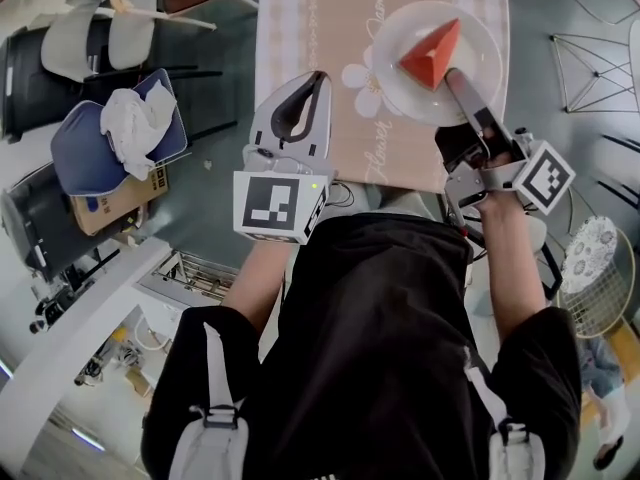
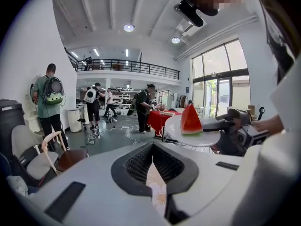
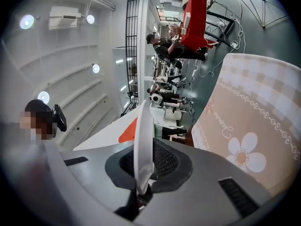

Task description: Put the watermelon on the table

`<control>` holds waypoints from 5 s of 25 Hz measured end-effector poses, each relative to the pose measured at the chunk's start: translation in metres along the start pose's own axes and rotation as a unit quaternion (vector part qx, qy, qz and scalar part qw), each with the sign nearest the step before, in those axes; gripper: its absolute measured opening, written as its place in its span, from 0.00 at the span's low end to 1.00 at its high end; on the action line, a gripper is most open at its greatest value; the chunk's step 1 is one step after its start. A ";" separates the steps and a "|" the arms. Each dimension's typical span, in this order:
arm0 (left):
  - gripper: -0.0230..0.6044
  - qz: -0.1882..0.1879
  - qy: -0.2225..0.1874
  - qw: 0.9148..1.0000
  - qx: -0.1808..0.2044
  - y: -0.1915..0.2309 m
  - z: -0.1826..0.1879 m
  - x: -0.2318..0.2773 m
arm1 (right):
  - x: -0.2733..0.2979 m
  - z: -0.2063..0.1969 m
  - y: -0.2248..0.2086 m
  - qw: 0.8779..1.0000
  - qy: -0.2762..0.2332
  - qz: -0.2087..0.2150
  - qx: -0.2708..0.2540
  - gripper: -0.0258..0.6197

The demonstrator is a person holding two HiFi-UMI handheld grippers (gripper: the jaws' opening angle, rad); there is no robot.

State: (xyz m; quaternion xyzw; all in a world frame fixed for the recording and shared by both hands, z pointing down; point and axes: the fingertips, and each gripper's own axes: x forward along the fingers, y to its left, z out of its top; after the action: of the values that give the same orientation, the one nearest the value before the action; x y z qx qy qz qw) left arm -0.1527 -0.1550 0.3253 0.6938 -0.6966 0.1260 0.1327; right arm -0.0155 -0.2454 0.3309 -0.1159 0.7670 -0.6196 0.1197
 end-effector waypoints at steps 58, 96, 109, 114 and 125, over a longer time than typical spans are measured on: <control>0.06 -0.008 0.095 0.994 -0.058 0.020 -0.149 0.056 | 0.023 -0.062 -0.167 0.994 0.091 -0.042 0.032 0.07; 0.06 -0.064 0.145 0.983 -0.094 0.023 -0.218 0.096 | 0.023 -0.099 -0.270 0.986 0.094 -0.129 0.047 0.07; 0.06 -0.072 0.155 0.981 -0.095 0.021 -0.223 0.112 | 0.028 -0.104 -0.284 0.979 0.106 -0.160 0.071 0.07; 0.06 -0.073 0.156 0.980 -0.097 0.021 -0.223 0.117 | 0.030 -0.106 -0.286 0.975 0.117 -0.175 0.077 0.07; 0.06 -0.078 0.159 0.979 -0.102 0.019 -0.222 0.120 | 0.029 -0.110 -0.290 0.962 0.159 -0.207 0.079 0.08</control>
State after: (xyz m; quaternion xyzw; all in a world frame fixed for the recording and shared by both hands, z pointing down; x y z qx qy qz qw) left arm -0.1695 -0.1869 0.5759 0.6998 -0.6195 0.1527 0.3212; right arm -0.0702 -0.2131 0.6355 -0.1625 0.6837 -0.7001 -0.1264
